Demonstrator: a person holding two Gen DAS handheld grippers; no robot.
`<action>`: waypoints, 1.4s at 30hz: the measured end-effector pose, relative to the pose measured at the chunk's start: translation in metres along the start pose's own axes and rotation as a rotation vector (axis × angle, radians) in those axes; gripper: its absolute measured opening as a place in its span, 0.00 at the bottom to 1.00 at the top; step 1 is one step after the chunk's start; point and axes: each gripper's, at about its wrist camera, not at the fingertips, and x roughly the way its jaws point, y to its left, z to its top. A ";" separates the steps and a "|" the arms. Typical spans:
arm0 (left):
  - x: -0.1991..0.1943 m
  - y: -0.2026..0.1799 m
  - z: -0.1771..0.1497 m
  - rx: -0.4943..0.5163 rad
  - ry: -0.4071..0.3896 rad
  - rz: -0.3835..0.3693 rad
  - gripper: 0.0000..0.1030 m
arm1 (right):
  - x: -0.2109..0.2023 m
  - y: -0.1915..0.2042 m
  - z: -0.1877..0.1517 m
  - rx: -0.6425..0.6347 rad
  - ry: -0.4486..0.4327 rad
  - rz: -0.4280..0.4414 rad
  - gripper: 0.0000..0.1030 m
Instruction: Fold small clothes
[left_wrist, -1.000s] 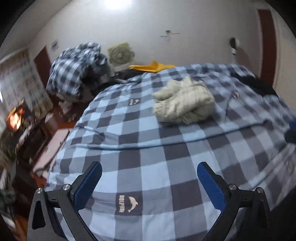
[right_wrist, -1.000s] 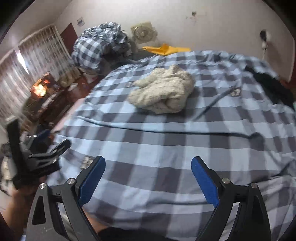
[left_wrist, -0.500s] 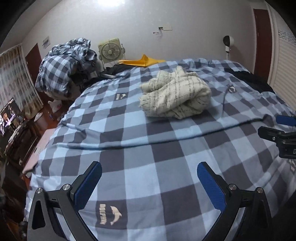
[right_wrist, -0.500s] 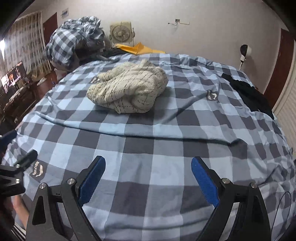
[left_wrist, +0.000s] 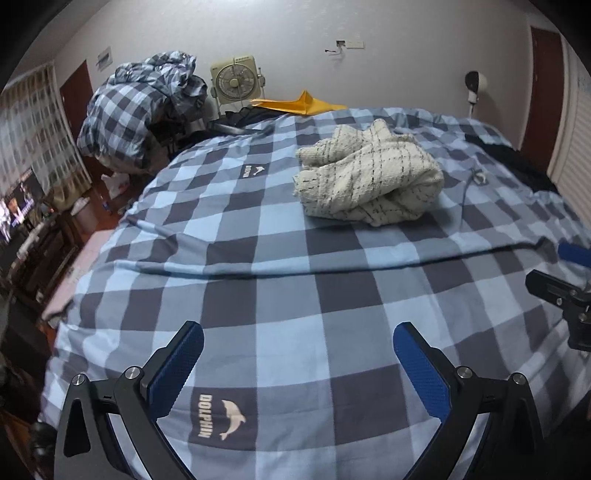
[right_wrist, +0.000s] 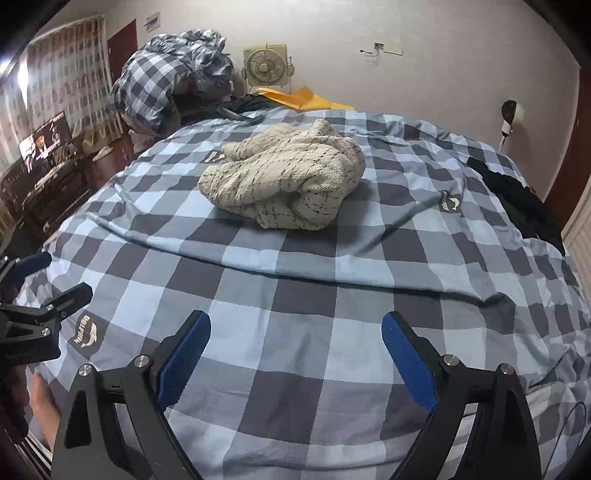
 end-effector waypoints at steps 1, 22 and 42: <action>0.000 -0.001 0.000 0.008 0.002 0.004 1.00 | 0.000 0.001 0.000 -0.007 0.004 0.000 0.89; -0.008 -0.015 -0.002 0.046 -0.022 -0.045 1.00 | 0.002 0.001 -0.002 0.045 0.039 0.013 0.89; -0.014 -0.007 0.001 -0.009 -0.040 -0.069 1.00 | 0.002 0.002 -0.003 0.040 0.048 0.010 0.89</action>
